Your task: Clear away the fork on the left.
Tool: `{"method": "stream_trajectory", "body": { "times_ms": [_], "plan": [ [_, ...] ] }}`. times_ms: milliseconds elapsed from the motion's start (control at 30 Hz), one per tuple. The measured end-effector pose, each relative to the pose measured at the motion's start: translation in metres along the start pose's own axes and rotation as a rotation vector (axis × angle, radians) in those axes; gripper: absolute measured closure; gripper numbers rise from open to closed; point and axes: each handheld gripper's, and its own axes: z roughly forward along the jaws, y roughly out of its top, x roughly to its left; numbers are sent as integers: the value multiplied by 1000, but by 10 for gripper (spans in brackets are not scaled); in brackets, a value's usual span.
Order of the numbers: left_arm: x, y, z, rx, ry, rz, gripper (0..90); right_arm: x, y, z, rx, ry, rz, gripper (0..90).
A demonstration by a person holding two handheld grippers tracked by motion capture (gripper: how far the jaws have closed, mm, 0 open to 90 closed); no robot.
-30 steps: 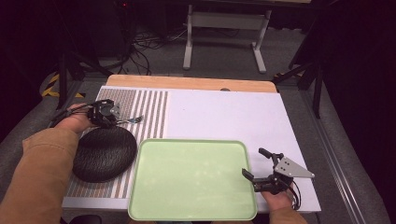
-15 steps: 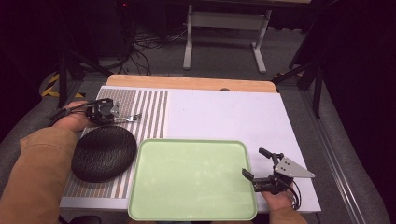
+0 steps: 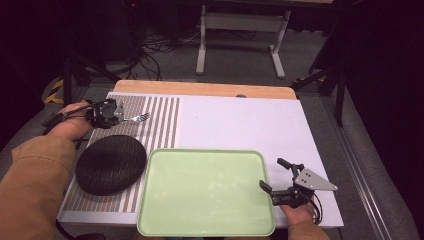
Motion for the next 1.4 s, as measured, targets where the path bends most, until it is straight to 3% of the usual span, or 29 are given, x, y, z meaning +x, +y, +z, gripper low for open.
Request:
{"method": "stream_trajectory", "body": {
  "times_ms": [200,400,467,733,833,1000,1200,1400],
  "plan": [
    [-6,5,-16,-19,1,-36,772,-1,0,0,-3,2,5,24],
    [-14,9,-31,4,14,-63,772,-1,0,0,-5,2,4,24],
    [-17,9,-34,9,-2,-85,772,-1,0,0,-7,2,7,25],
    [-29,16,-52,5,0,-106,772,-1,0,0,-6,-2,7,25],
    [-35,20,-58,-9,-17,-121,772,-1,0,0,-5,-3,8,25],
    [-47,26,-71,-42,-68,-193,772,-1,0,0,-5,-3,7,25],
    [-62,31,-85,-61,-103,-249,772,-1,0,0,-6,-2,5,25],
    [-77,35,-95,-118,-144,-298,772,-1,0,0,-6,0,4,25]
  ]
}}
